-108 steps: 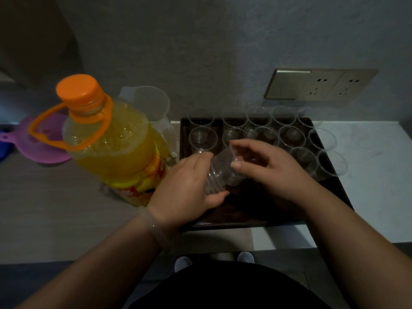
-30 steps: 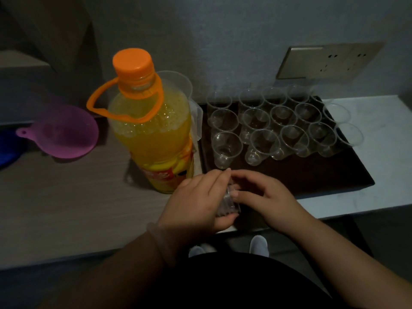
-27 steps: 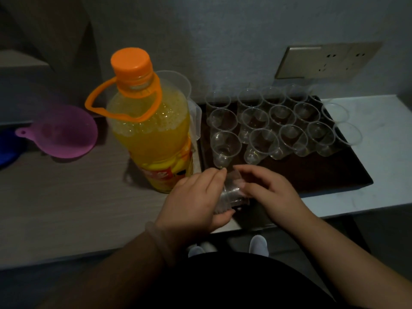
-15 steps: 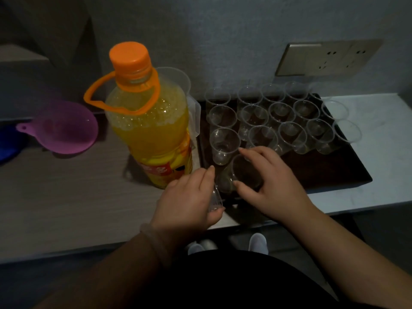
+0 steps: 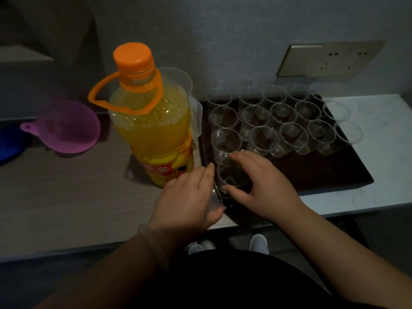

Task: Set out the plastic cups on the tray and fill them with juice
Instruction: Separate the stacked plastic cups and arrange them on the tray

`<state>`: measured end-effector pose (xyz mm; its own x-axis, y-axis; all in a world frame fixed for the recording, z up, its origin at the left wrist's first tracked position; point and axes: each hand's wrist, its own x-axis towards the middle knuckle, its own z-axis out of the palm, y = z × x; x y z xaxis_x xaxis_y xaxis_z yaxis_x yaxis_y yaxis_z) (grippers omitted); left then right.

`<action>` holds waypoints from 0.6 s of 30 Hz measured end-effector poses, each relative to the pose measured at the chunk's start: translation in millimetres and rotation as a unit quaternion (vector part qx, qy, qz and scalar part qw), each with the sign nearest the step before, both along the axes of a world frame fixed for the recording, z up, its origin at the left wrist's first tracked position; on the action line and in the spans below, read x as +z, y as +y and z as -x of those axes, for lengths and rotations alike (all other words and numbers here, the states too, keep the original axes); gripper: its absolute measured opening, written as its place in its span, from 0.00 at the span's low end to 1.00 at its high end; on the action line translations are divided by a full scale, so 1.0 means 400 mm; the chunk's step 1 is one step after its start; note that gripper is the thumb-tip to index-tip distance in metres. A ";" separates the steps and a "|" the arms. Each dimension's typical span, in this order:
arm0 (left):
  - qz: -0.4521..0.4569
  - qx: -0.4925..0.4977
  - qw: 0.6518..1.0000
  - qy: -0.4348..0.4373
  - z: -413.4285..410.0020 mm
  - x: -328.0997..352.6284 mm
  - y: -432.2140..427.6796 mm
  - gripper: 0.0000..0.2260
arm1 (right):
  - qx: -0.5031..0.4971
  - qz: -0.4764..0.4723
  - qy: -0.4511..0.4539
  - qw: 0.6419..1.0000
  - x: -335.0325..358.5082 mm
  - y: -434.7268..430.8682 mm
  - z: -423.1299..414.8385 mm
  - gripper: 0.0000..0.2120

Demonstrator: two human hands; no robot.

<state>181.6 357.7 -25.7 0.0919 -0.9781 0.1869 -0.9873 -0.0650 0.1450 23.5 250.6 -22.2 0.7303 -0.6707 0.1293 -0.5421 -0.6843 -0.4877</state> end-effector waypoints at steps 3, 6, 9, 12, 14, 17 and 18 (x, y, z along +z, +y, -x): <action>0.012 -0.001 1.000 0.019 -0.002 0.022 0.004 0.36 | -0.014 0.007 -0.015 1.000 0.006 -0.001 0.004 0.29; 0.035 -0.009 0.999 0.033 0.003 0.060 0.000 0.36 | -0.035 0.004 -0.083 0.996 0.035 -0.003 0.008 0.24; 0.057 -0.021 0.997 0.036 0.014 0.103 -0.021 0.36 | -0.043 -0.050 -0.157 0.985 0.067 -0.002 0.013 0.23; 0.063 -0.045 0.996 0.052 0.027 0.135 -0.059 0.37 | -0.024 -0.134 -0.178 0.975 0.085 -0.009 0.016 0.26; 0.058 -0.062 0.995 0.047 0.032 0.146 -0.086 0.37 | -0.021 -0.158 -0.184 0.970 0.090 -0.018 0.021 0.28; 0.054 -0.082 0.994 0.042 0.042 0.152 -0.116 0.38 | -0.037 -0.174 -0.212 0.961 0.093 -0.031 0.032 0.27; 0.053 -0.087 0.994 0.039 0.046 0.153 -0.124 0.38 | -0.044 -0.179 -0.223 0.957 0.093 -0.034 0.036 0.27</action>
<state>163.3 308.3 35.5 -0.0592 -0.9554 0.2894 -0.9675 0.1263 0.2190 9.3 237.0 14.9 0.5949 -0.7866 0.1651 -0.2731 -0.3910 -0.8789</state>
